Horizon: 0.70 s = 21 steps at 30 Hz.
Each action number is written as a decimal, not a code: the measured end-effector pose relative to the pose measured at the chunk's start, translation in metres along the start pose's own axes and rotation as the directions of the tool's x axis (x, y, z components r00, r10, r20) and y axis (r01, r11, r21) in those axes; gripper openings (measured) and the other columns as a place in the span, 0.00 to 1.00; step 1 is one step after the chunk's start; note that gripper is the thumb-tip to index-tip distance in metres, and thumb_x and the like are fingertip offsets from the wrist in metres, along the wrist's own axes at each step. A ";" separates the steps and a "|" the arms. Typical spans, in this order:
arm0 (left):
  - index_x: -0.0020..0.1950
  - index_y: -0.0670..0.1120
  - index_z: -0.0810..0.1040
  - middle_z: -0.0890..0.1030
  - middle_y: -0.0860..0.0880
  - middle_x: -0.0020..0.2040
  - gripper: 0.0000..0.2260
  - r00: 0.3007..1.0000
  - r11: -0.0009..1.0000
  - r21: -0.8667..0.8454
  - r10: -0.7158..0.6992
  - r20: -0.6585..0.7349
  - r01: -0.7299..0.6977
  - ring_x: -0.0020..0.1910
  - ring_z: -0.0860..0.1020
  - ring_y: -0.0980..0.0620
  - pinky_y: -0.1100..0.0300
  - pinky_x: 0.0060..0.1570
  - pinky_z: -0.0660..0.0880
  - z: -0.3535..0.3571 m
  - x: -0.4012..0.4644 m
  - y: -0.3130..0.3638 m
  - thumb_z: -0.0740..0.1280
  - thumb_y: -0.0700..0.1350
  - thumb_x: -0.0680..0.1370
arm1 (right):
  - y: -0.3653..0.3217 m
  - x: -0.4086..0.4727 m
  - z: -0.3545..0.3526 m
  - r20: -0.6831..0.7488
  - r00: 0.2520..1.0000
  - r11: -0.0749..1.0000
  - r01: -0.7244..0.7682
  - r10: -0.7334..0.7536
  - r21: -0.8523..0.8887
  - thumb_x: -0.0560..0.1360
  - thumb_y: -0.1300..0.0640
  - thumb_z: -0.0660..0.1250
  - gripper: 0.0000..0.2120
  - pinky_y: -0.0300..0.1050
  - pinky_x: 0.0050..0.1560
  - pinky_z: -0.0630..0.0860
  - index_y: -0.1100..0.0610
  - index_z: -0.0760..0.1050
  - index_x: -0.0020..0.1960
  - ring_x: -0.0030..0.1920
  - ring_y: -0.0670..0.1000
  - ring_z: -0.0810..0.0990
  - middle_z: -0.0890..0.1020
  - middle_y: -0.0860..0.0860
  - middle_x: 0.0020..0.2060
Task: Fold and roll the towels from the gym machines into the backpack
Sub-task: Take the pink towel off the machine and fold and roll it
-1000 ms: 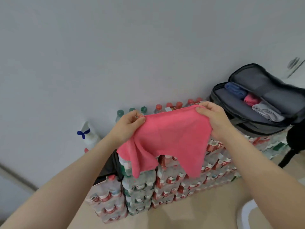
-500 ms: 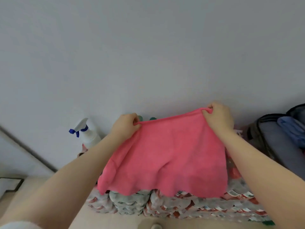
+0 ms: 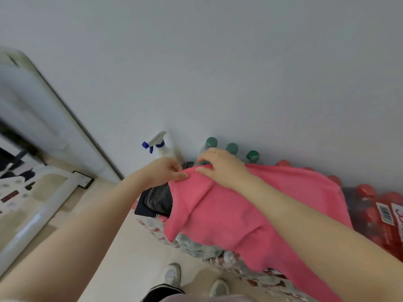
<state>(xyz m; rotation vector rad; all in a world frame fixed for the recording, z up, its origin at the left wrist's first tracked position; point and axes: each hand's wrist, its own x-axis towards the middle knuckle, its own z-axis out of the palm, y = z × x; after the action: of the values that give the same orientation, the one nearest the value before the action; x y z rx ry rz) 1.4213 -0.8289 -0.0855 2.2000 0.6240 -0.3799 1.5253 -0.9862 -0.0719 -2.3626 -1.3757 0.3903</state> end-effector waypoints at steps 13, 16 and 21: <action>0.44 0.45 0.75 0.72 0.53 0.33 0.02 0.809 0.905 0.103 0.417 -0.414 -0.413 0.35 0.71 0.53 0.69 0.35 0.65 -0.052 0.039 0.029 0.65 0.42 0.76 | -0.013 0.044 -0.003 -0.466 0.849 0.967 -0.248 0.249 0.065 0.76 0.60 0.61 0.08 0.47 0.52 0.69 0.59 0.77 0.52 0.52 0.55 0.76 0.79 0.55 0.50; 0.58 0.43 0.74 0.76 0.47 0.50 0.11 0.776 0.876 0.297 0.477 -0.413 -0.380 0.53 0.73 0.46 0.58 0.50 0.66 -0.035 0.053 0.026 0.62 0.39 0.76 | -0.007 0.037 0.004 -0.381 0.876 0.955 -0.274 0.297 0.115 0.77 0.62 0.60 0.15 0.44 0.62 0.66 0.59 0.73 0.63 0.62 0.55 0.73 0.74 0.56 0.62; 0.57 0.39 0.76 0.74 0.41 0.58 0.16 0.766 0.762 0.331 0.625 -0.148 -0.557 0.60 0.70 0.40 0.54 0.59 0.65 0.008 0.051 0.025 0.57 0.44 0.74 | 0.010 -0.029 0.011 -0.422 0.817 0.918 -0.378 0.393 0.123 0.74 0.63 0.60 0.14 0.50 0.62 0.69 0.61 0.75 0.59 0.60 0.57 0.74 0.75 0.57 0.60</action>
<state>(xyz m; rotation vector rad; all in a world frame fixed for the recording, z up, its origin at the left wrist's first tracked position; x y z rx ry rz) 1.4773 -0.8325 -0.0986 2.5852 -0.0458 0.1707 1.5145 -1.0137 -0.0847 -2.4916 -0.6758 -0.0279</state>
